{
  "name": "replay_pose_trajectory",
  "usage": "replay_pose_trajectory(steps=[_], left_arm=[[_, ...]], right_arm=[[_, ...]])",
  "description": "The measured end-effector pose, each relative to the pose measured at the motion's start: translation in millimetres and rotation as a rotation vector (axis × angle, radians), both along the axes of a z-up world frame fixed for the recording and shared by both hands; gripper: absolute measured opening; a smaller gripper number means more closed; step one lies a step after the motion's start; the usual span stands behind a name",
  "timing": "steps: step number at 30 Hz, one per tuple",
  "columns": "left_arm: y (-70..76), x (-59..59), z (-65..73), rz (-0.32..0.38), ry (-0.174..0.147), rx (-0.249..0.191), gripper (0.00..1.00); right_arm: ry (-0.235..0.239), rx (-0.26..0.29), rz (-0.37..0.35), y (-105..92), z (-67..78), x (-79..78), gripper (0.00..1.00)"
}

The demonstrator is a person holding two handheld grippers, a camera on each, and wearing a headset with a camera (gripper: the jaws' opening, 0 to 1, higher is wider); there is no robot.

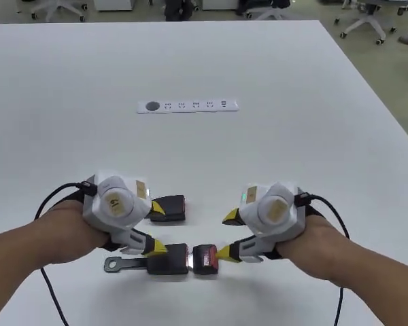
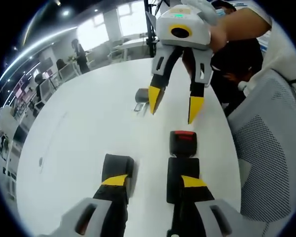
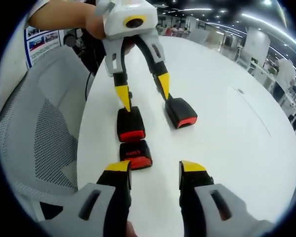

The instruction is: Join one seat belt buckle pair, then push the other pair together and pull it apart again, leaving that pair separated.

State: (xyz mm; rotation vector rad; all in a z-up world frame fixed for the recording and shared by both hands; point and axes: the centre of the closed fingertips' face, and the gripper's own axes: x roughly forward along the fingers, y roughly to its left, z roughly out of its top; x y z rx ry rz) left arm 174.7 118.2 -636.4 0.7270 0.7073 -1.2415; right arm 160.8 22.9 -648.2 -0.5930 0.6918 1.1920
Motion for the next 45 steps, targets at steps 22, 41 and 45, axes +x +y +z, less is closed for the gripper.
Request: replay_pose_trajectory(steps=[22, 41, 45], left_arm=[[13.5, 54.9, -30.7, 0.02, 0.018, 0.054, 0.46], [10.0, 60.4, -51.2, -0.07, 0.05, 0.128, 0.35], [10.2, 59.1, -51.4, -0.069, 0.051, 0.128, 0.34]], right_arm=[[-0.026, -0.116, -0.053, -80.1, -23.6, 53.8, 0.38], [0.015, -0.163, -0.008, -97.2, -42.3, 63.4, 0.34], [0.015, -0.182, 0.037, -96.1, -42.8, 61.6, 0.33]])
